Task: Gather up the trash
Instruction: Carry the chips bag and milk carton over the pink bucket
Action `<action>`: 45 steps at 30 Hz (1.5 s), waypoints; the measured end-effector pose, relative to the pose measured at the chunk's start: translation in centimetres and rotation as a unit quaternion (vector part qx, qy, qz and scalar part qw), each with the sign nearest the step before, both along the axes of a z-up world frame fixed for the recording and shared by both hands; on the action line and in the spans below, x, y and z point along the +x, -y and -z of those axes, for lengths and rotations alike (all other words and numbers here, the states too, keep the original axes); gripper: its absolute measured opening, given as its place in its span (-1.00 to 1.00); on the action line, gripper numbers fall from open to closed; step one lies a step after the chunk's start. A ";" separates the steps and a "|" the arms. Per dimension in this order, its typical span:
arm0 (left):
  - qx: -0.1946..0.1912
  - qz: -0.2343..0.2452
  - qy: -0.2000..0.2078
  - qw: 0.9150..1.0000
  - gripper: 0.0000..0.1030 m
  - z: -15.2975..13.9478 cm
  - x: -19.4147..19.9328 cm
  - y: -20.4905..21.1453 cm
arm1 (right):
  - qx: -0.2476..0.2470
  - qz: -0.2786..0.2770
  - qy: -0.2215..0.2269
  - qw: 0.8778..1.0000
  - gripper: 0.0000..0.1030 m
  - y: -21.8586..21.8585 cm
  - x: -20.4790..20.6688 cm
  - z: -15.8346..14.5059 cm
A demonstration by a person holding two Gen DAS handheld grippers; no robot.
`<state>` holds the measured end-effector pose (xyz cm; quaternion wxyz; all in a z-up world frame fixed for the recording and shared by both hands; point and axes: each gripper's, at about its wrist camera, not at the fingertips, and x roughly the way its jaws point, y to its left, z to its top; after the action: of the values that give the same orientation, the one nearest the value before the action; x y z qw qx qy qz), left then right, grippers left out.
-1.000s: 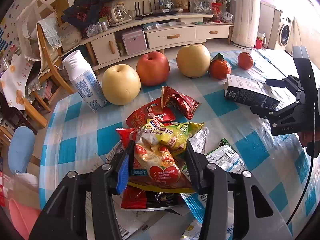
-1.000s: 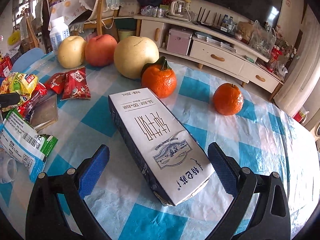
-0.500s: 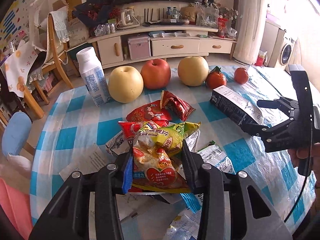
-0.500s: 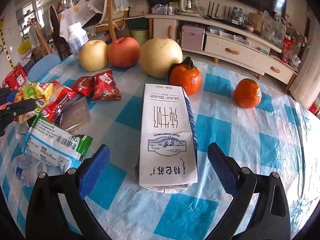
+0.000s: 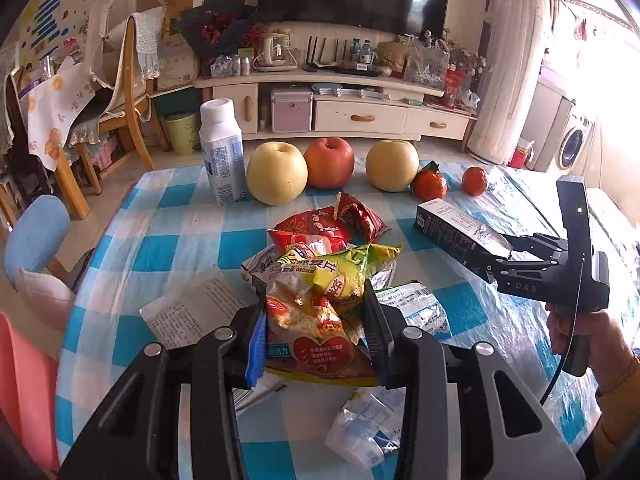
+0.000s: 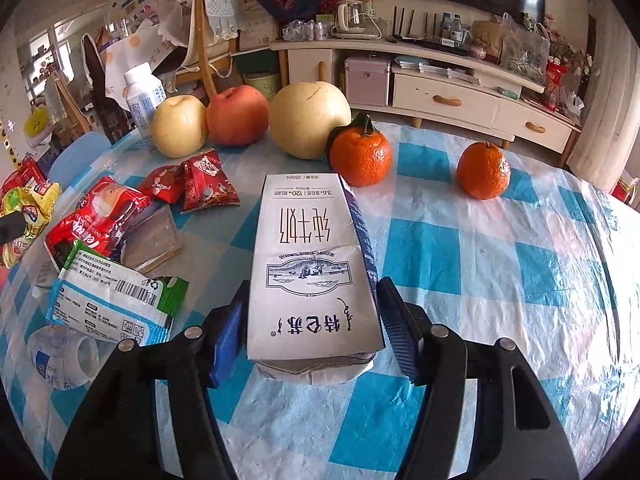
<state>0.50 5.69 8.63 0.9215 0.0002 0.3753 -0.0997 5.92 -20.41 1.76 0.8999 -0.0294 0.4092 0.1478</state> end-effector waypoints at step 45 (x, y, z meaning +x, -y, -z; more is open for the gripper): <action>-0.080 -0.156 0.057 0.983 -0.19 -1.1 -7.4 -19.0 | 0.092 -0.080 0.115 0.986 0.21 -17.5 -15.2 -12.7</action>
<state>-6.92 24.66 9.69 0.9428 -0.1262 0.3080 0.0162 -9.25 -2.95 14.42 0.9252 0.0040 0.2841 0.2514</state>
